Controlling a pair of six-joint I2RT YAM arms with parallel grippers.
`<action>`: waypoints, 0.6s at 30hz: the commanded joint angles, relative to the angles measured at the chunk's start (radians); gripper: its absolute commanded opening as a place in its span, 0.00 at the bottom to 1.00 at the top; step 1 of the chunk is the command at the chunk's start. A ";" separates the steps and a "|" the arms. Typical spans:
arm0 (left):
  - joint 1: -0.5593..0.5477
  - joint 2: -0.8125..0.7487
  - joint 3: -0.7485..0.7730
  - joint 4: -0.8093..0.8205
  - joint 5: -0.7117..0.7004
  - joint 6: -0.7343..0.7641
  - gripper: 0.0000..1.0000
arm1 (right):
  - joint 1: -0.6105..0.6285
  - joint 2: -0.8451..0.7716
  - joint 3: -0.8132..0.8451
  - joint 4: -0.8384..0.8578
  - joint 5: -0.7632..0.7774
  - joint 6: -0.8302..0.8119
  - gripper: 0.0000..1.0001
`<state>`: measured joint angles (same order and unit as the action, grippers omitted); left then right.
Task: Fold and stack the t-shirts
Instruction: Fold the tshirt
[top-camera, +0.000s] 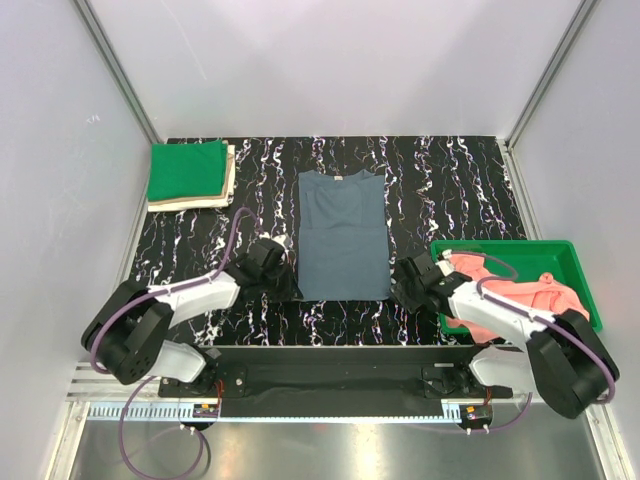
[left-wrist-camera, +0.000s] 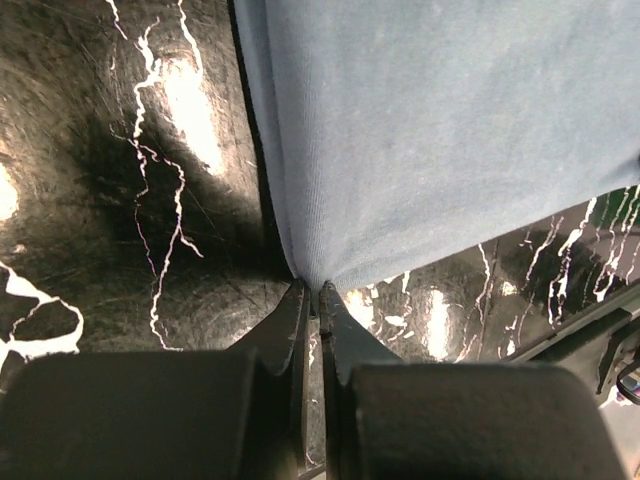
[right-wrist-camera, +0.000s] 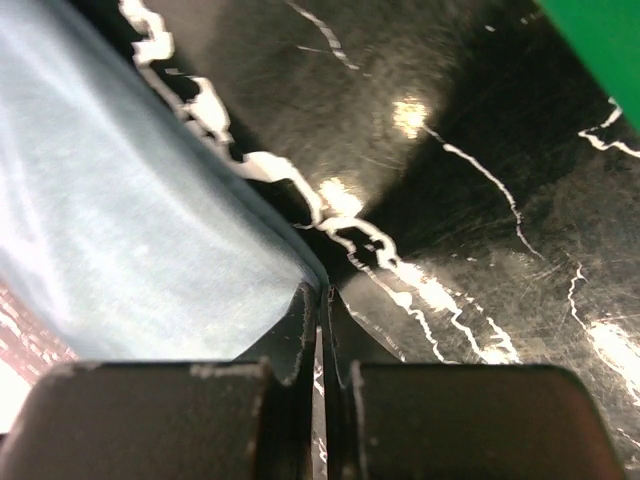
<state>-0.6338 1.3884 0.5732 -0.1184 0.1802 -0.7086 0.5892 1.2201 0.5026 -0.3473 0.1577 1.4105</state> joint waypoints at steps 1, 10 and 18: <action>-0.006 -0.063 0.008 -0.012 0.016 -0.012 0.00 | 0.011 -0.100 -0.001 -0.030 0.068 -0.073 0.00; -0.036 -0.297 0.097 -0.199 0.002 -0.020 0.00 | 0.011 -0.316 0.082 -0.146 0.074 -0.297 0.00; -0.078 -0.433 0.194 -0.314 -0.005 -0.057 0.00 | 0.011 -0.490 0.201 -0.332 0.060 -0.346 0.00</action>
<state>-0.6964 0.9760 0.7136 -0.3782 0.1757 -0.7441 0.5903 0.7937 0.6292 -0.5861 0.1829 1.1210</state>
